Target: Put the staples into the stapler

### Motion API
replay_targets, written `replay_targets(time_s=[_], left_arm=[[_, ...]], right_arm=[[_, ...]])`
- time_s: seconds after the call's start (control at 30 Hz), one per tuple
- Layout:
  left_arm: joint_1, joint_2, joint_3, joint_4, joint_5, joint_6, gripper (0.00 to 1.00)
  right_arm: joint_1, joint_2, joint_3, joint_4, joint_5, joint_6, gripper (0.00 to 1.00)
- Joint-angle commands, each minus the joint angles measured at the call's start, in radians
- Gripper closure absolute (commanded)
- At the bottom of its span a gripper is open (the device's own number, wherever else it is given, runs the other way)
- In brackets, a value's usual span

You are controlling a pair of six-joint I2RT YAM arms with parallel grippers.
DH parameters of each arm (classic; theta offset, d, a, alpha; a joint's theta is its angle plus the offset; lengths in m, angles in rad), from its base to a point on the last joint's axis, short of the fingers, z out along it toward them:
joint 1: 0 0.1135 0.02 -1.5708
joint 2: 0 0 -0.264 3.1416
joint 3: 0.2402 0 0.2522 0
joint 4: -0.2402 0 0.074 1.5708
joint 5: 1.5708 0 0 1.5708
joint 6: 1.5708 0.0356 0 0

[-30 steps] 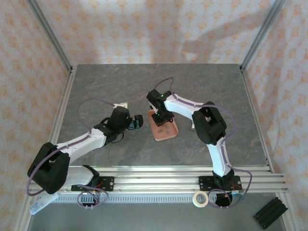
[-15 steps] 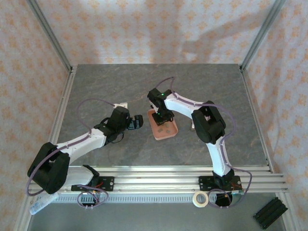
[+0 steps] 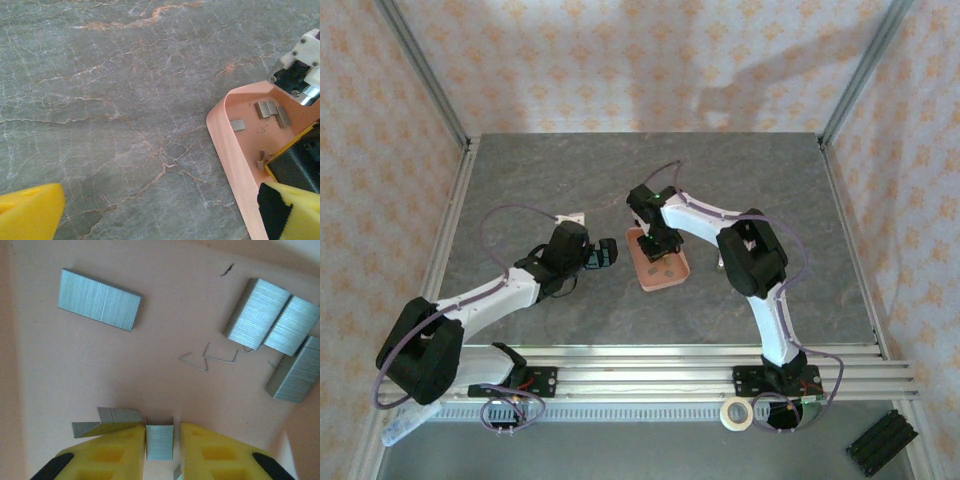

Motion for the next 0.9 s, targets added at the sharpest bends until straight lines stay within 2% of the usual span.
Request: replay_targets(time_s=[0.0, 0.17, 0.33, 0.67, 0.87], left_arm=[[0.005, -0.021, 0.010, -0.025, -0.030, 0.014, 0.00], [0.005, -0.020, 0.014, -0.024, -0.030, 0.014, 0.00], [0.006, -0.020, 0.020, -0.024, -0.028, 0.018, 0.00], [0.004, -0.025, 0.015, 0.067, 0.046, 0.015, 0.00], [-0.023, -0.008, 0.016, 0.118, 0.091, 0.017, 0.00]], right_arm=[[-0.007, 0.060, 0.013, 0.000, 0.017, 0.001, 0.80], [-0.008, 0.041, 0.022, 0.006, 0.008, 0.001, 0.86], [-0.012, -0.054, -0.025, 0.051, 0.023, 0.021, 0.87], [-0.032, -0.387, -0.282, 0.242, 0.052, 0.168, 0.86], [-0.057, -0.605, -0.479, 0.224, 0.075, 0.271, 0.86]])
